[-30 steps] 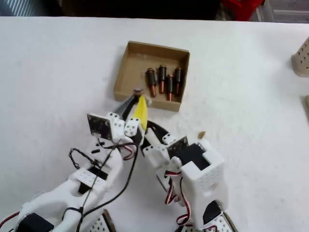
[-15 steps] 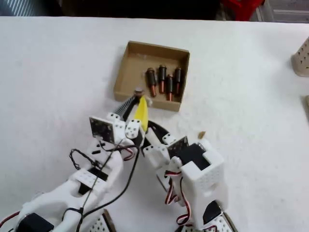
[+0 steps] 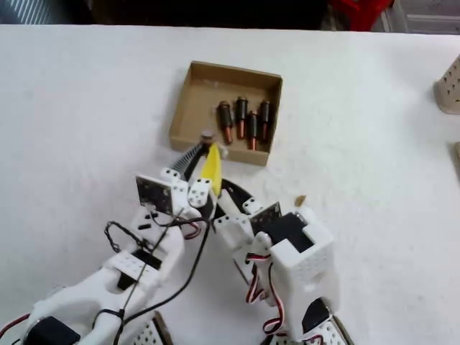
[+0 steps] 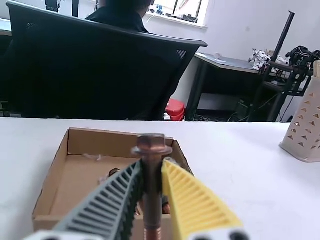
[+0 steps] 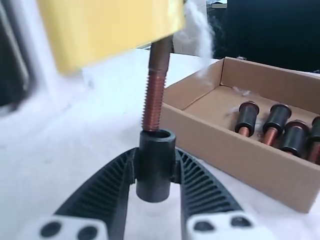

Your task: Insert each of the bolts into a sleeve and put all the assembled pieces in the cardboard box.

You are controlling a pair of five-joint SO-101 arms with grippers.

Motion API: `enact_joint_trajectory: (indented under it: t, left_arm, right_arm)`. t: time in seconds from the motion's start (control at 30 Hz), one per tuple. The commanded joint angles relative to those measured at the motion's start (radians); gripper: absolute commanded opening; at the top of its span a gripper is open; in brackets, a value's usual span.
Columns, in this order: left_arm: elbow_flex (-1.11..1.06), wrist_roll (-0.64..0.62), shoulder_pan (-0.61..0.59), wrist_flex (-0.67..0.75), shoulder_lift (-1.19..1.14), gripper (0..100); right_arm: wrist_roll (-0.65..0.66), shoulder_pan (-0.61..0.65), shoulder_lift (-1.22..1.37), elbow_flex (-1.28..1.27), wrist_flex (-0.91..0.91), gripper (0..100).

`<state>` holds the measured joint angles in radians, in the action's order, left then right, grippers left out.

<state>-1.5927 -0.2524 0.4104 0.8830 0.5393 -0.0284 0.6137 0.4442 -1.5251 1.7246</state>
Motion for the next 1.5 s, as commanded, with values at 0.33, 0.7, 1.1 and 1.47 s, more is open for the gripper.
enact_joint_trajectory:
  t: [0.33, 0.7, 1.1, 1.47]
  left_arm:
    - [0.034, 0.025, 0.022, -0.003, 0.008, 2]
    - [0.044, 0.026, 0.022, -0.006, 0.008, 2]
    - [0.193, 0.026, 0.019, -0.213, 0.010, 2]
    - [0.229, -0.025, 0.016, -0.219, 0.008, 2]
  right_arm:
    - [-0.011, -0.025, -0.047, 0.003, 0.031, 1.8]
    - [-0.011, -0.025, -0.047, -0.002, 0.031, 1.6]
    - [-0.051, -0.035, -0.047, -0.002, 0.030, 1.6]
    - [-0.051, -0.038, -0.047, -0.002, 0.033, 1.6]
